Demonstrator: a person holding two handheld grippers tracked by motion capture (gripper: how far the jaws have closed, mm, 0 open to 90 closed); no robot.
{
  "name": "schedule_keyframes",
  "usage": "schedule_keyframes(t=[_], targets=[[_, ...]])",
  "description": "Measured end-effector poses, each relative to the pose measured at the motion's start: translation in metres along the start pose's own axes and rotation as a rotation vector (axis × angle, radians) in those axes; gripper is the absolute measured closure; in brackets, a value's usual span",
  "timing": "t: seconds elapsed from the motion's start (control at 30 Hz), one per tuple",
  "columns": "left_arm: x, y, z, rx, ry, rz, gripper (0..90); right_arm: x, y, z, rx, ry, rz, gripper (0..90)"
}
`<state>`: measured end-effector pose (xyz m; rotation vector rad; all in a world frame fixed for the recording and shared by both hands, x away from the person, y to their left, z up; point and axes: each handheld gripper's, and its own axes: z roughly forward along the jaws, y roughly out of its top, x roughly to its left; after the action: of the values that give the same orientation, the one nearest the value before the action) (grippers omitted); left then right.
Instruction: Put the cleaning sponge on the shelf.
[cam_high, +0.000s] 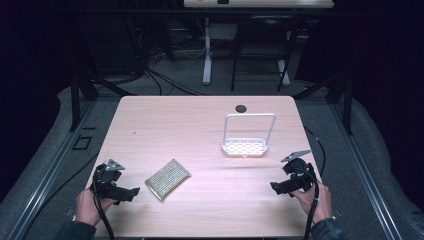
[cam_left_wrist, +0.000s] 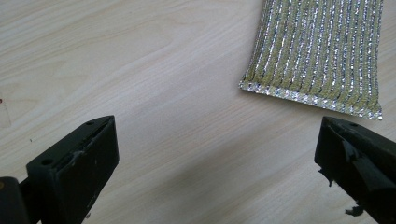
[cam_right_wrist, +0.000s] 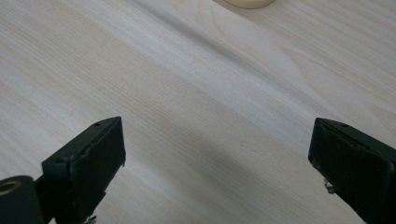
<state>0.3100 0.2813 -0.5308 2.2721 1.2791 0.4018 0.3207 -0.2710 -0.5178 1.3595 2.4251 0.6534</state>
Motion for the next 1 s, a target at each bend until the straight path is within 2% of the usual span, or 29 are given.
schedule_keyframes(t=[0.33,0.63,0.77,0.97,1.0], targets=[[-0.01,0.007,0.002,-0.018,-0.04,0.0,0.0,0.004,0.002,-0.002,-0.002,0.01,-0.016,4.3],[-0.023,0.017,0.011,-0.017,-0.069,0.031,0.0,0.004,0.003,0.0,0.007,0.013,-0.025,4.8],[-0.034,0.027,0.019,-0.014,-0.088,0.061,0.0,0.005,0.003,0.001,0.01,0.02,-0.022,5.1],[-0.043,0.034,0.028,0.002,-0.1,0.079,0.0,0.005,0.004,0.001,0.013,0.022,-0.025,5.4],[-0.045,0.035,0.03,0.003,-0.099,0.07,0.0,0.005,0.004,0.001,0.017,0.023,-0.026,5.6]])
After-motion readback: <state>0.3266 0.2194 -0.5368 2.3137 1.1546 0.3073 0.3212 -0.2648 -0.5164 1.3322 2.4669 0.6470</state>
